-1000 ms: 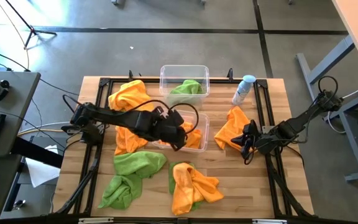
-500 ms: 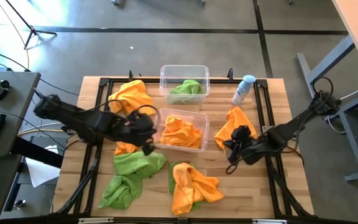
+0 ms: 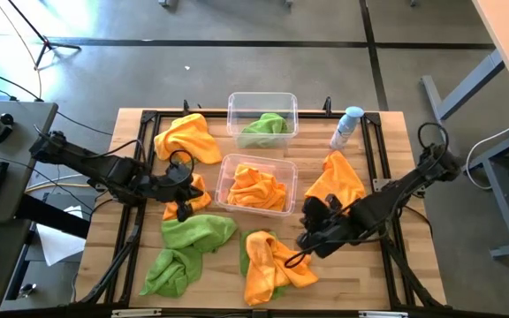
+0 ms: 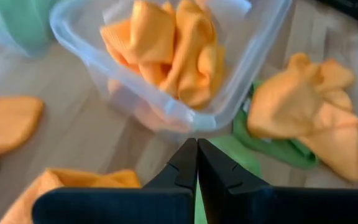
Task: Sort microfiber towel by color & place in baskets
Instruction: Put the green microfiber towel into the top transparent bin
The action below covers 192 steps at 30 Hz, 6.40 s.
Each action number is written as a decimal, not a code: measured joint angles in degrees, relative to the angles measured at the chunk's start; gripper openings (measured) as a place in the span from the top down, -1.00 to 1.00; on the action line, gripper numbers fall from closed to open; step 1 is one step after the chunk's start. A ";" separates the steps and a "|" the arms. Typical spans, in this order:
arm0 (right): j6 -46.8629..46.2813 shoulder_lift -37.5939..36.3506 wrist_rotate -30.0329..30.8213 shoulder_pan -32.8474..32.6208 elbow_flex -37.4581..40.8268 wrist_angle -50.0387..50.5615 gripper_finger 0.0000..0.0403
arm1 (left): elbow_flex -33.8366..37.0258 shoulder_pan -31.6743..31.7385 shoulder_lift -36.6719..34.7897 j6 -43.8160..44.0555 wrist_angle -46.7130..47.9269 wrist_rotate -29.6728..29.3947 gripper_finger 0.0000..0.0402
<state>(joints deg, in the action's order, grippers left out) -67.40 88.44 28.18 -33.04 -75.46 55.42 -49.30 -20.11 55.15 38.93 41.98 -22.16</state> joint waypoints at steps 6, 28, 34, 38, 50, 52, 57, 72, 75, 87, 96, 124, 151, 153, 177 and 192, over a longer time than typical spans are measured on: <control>-6.39 5.25 -7.08 0.00 -4.52 3.09 1.00 | 3.06 -0.01 -2.69 -0.01 0.10 3.60 1.00; -13.27 5.66 -15.39 -5.11 4.35 4.66 1.00 | 4.52 -1.05 4.37 7.48 -1.44 12.52 0.62; -10.59 -1.78 -15.12 -5.44 15.19 -5.90 1.00 | 4.48 -1.05 8.72 5.91 -5.88 14.22 0.34; -10.48 -9.31 -12.27 -5.95 23.98 -12.34 1.00 | 3.16 -1.33 11.50 5.49 -6.66 17.26 0.33; -6.72 -30.88 -8.16 -7.15 39.42 -14.95 1.00 | -5.62 -8.43 22.94 15.20 1.03 17.16 0.37; -5.29 -33.31 -6.77 -7.15 40.49 -15.01 1.00 | -6.22 -9.49 25.44 16.55 4.64 17.15 0.37; -0.48 -37.68 -4.96 -7.11 41.78 -13.96 1.00 | -6.27 -10.91 31.83 21.61 8.61 17.19 0.37; 7.48 -40.65 -4.25 -7.10 41.79 -10.42 1.00 | -6.53 -10.87 44.62 25.38 2.21 23.33 0.86; 7.61 -40.65 -4.27 -7.10 41.79 -9.99 1.00 | -6.30 -10.90 43.03 28.06 1.52 23.41 0.95; 10.91 -40.63 -2.28 -7.10 41.79 -9.78 1.00 | -6.25 -14.82 22.32 40.31 5.69 12.05 1.00; 10.94 -40.54 -1.68 -7.10 41.79 -9.80 1.00 | -17.48 -17.99 17.10 43.06 28.05 4.35 1.00; 2.92 -40.50 11.79 -7.08 41.79 -9.82 1.00 | -29.99 32.52 14.26 -20.86 12.88 -5.62 1.00; -9.19 -40.50 21.73 -6.68 41.77 -6.73 1.00 | -62.07 50.48 55.55 -32.71 -0.65 19.75 1.00; -10.40 -40.50 21.63 -6.03 41.77 -6.27 1.00 | -62.07 50.48 57.04 -25.89 -0.46 19.76 1.00; -9.25 -40.43 20.64 -2.95 41.77 -6.28 1.00 | -62.07 51.74 68.16 -0.02 8.53 20.42 1.00; -8.21 -40.41 18.19 -2.95 41.77 -6.28 1.00 | -62.07 49.59 68.11 -1.65 2.61 23.85 0.71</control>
<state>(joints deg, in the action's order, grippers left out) -75.61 48.03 46.37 -35.99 -33.69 49.15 -111.37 29.47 123.26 37.28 44.59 1.69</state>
